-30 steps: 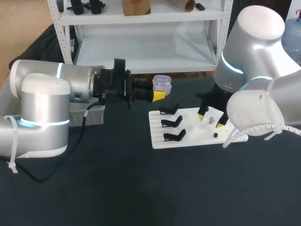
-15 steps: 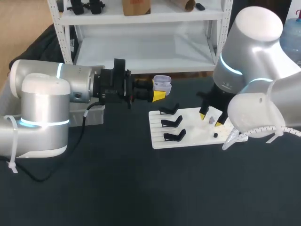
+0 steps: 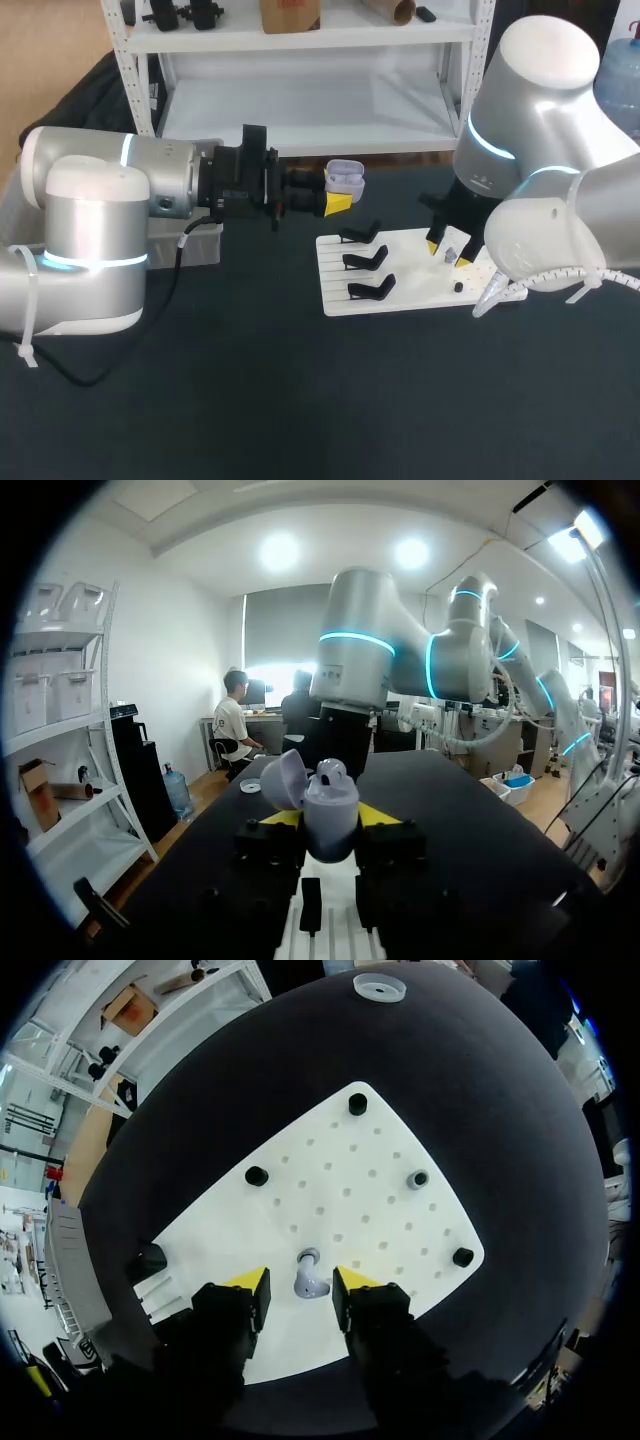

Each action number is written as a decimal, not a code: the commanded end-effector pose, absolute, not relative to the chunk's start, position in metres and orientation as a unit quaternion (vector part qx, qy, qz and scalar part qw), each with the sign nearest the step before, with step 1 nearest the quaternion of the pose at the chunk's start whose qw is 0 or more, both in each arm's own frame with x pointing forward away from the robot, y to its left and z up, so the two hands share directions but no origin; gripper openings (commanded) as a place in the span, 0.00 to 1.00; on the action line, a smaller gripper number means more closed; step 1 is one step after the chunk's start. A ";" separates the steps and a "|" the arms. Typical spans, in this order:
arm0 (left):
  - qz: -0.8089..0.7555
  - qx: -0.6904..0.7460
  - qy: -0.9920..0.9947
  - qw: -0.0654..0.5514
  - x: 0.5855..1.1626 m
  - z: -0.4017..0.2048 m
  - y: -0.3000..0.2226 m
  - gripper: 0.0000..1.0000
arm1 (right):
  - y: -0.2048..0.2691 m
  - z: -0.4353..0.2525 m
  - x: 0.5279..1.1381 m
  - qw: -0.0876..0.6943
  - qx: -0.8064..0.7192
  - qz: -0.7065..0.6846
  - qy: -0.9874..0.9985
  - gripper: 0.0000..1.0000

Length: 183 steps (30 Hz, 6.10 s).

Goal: Pick up each earbud case from the left stands, insert the matching earbuds, close the lid, and place the case in the box.

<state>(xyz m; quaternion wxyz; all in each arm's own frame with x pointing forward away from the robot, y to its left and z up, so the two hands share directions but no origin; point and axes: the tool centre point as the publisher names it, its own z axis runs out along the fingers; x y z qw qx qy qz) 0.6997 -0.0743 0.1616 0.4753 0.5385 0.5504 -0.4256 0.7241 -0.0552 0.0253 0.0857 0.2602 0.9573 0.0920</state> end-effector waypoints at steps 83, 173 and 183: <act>-0.424 0.537 0.551 0.477 0.698 0.161 -0.074 0.00 | 0.069 0.245 0.659 0.090 -0.354 0.133 0.921 0.00; -0.424 0.537 0.551 0.477 0.698 0.161 -0.074 0.00 | 0.099 0.210 0.683 0.083 -0.374 0.080 0.920 0.37; -0.424 0.537 0.551 0.477 0.698 0.161 -0.074 0.00 | 0.097 0.217 0.683 0.089 -0.372 0.071 0.921 0.36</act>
